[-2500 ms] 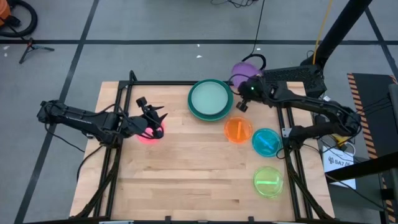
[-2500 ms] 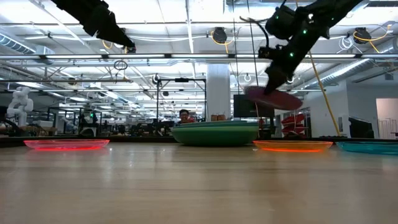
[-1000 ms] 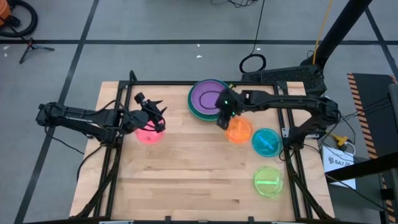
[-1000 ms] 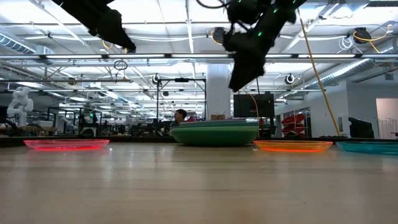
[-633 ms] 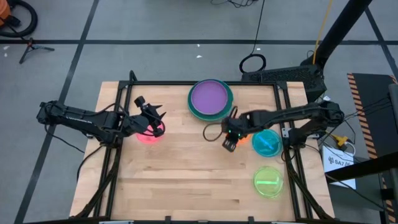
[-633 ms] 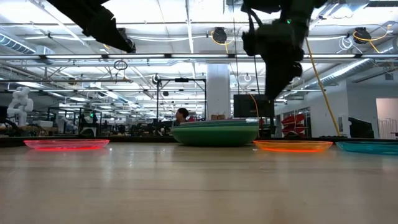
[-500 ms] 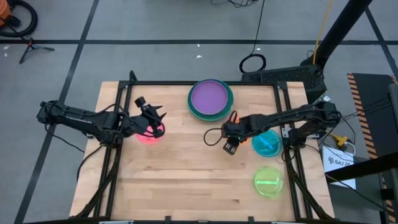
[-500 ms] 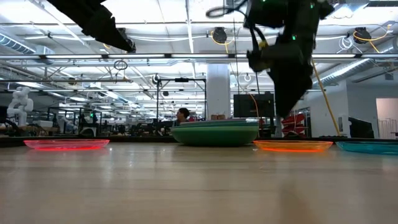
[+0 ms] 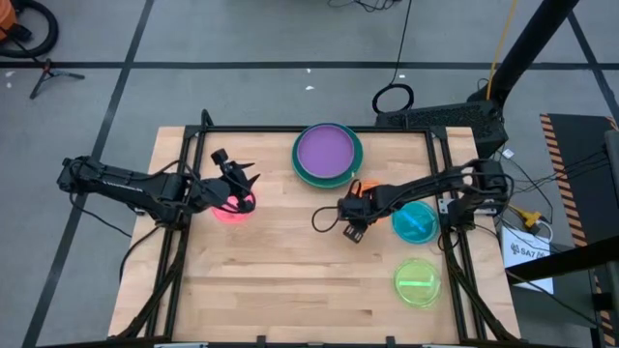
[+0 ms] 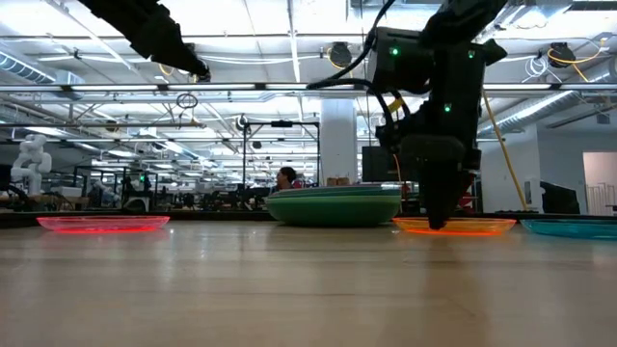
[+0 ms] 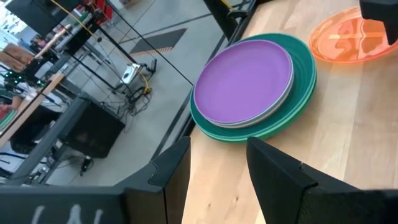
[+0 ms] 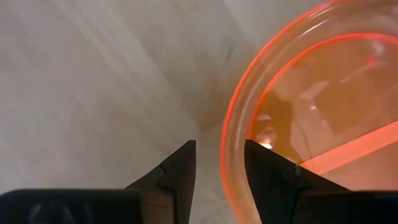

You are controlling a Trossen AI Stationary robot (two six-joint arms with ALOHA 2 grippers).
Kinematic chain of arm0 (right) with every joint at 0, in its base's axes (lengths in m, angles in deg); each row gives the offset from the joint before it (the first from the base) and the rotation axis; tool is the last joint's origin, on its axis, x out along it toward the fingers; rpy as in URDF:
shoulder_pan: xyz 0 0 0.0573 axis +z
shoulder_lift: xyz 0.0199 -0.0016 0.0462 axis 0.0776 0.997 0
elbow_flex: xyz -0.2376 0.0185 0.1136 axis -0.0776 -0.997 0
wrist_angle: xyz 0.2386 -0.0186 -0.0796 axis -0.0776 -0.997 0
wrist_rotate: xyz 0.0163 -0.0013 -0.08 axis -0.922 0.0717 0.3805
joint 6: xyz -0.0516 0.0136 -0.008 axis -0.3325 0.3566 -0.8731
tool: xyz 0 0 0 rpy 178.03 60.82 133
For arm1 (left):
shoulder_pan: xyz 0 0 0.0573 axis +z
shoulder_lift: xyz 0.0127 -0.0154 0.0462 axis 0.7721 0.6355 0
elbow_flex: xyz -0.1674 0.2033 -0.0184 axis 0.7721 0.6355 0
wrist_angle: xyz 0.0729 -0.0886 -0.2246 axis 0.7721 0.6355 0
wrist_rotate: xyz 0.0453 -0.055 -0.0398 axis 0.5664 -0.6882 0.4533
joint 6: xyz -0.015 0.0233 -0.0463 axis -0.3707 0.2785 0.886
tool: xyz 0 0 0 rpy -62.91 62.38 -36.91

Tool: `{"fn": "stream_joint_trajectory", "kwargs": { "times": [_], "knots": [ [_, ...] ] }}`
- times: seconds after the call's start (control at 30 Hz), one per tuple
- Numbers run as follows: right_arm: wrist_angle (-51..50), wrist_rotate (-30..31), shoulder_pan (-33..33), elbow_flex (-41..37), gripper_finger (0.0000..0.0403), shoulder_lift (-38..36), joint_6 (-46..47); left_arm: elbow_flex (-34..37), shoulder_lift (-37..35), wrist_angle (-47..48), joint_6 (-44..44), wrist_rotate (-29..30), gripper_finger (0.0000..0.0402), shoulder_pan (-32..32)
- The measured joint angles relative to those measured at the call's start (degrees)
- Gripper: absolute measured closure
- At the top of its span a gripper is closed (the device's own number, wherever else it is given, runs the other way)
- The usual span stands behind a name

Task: Stack plastic plates
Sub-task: Stack the orange plate on the purple plate

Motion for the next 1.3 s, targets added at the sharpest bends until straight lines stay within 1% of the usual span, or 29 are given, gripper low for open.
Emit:
{"fn": "stream_joint_trajectory", "kwargs": {
  "times": [0.1,0.2,0.5,0.57,0.67,0.83,0.97,1.17,1.3],
  "knots": [
    [0.0,2.0,0.2,0.0,0.0285,0.9,-0.1,0.0,0.0,0.0,-0.5,0.0,0.0238,0.0],
    [0.5,2.4,0.2,0.1,0.0304,1.9,0.0,0.0,0.0,0.0,-1.0,0.0,0.0238,0.0],
    [0.8,1.9,0.3,0.8,0.0385,2.1,0.5,0.0,0.0,-0.1,-1.2,0.0,0.0238,0.0],
    [0.5,2.0,0.5,1.7,0.0397,2.1,0.0,0.0,0.0,-0.1,-1.4,0.0,0.0238,0.0],
    [-0.9,1.6,0.9,4.0,0.0397,2.1,-0.9,0.0,0.0,-0.1,-1.6,0.0,0.0238,0.0],
    [-3.1,-3.7,1.5,8.3,0.0399,2.1,-2.9,0.0,0.0,-0.1,-1.6,0.1,0.0238,0.0],
    [-4.8,-5.7,3.0,12.7,0.04,2.0,-6.7,0.0,0.0,-0.1,-1.6,0.1,0.0238,0.0],
    [-6.9,-5.1,5.8,20.4,0.0401,2.0,-14.8,0.0,0.0,-0.1,-1.6,0.1,0.0238,0.0],
    [-8.2,0.8,7.3,24.9,0.0402,2.0,-20.1,0.0,0.0,-0.5,-1.6,0.1,0.0238,0.0]
  ]
}}
